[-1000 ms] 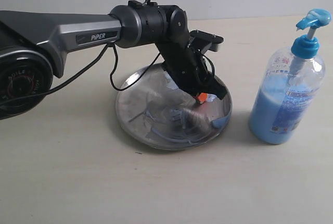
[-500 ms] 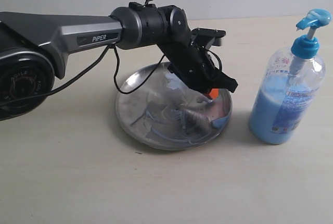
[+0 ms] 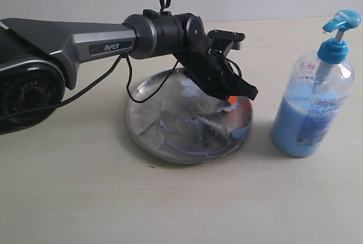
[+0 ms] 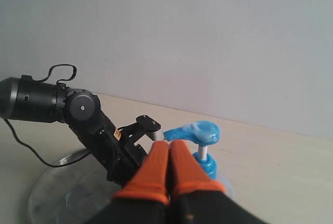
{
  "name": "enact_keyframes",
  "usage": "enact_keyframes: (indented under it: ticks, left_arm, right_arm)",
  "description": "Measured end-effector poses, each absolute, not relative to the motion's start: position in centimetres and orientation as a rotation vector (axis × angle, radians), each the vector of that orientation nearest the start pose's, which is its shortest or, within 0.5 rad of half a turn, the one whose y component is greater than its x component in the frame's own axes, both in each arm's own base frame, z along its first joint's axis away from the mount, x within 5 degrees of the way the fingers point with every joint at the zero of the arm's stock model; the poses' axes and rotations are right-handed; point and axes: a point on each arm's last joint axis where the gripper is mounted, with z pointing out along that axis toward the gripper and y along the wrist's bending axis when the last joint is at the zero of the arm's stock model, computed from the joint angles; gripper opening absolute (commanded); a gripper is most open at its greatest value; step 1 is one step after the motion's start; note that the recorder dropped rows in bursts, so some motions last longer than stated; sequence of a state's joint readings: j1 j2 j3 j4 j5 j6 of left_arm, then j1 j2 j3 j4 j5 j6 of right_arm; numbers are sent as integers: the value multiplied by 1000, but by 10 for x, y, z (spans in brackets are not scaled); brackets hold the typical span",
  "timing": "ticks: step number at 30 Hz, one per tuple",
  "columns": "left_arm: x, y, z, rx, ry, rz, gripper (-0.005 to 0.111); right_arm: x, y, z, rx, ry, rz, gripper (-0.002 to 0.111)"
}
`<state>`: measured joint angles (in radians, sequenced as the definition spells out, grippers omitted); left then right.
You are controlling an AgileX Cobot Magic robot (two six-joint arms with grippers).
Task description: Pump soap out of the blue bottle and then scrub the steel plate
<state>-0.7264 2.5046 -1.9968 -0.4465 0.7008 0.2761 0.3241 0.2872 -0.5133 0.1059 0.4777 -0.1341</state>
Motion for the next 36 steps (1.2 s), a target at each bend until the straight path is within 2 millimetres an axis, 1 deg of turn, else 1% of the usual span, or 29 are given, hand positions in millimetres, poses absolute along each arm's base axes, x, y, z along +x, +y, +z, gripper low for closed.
enact_keyframes:
  ticks: [8, 19, 22, 29, 36]
  left_arm:
    - [382, -366, 100, 1052, 2512, -508, 0]
    - [376, -361, 101, 1132, 2582, -479, 0]
    - [374, -361, 102, 1133, 2600, -495, 0]
    - [369, -364, 104, 1082, 2645, -603, 0]
    - [371, -369, 104, 1007, 2624, -666, 0]
  right_arm:
    - [57, 24, 323, -350, 1704, 251, 0]
    - [57, 24, 323, -350, 1704, 251, 0]
    - [57, 24, 324, -348, 1704, 255, 0]
    - [57, 24, 324, -346, 1705, 262, 0]
    - [57, 24, 324, -346, 1705, 262, 0]
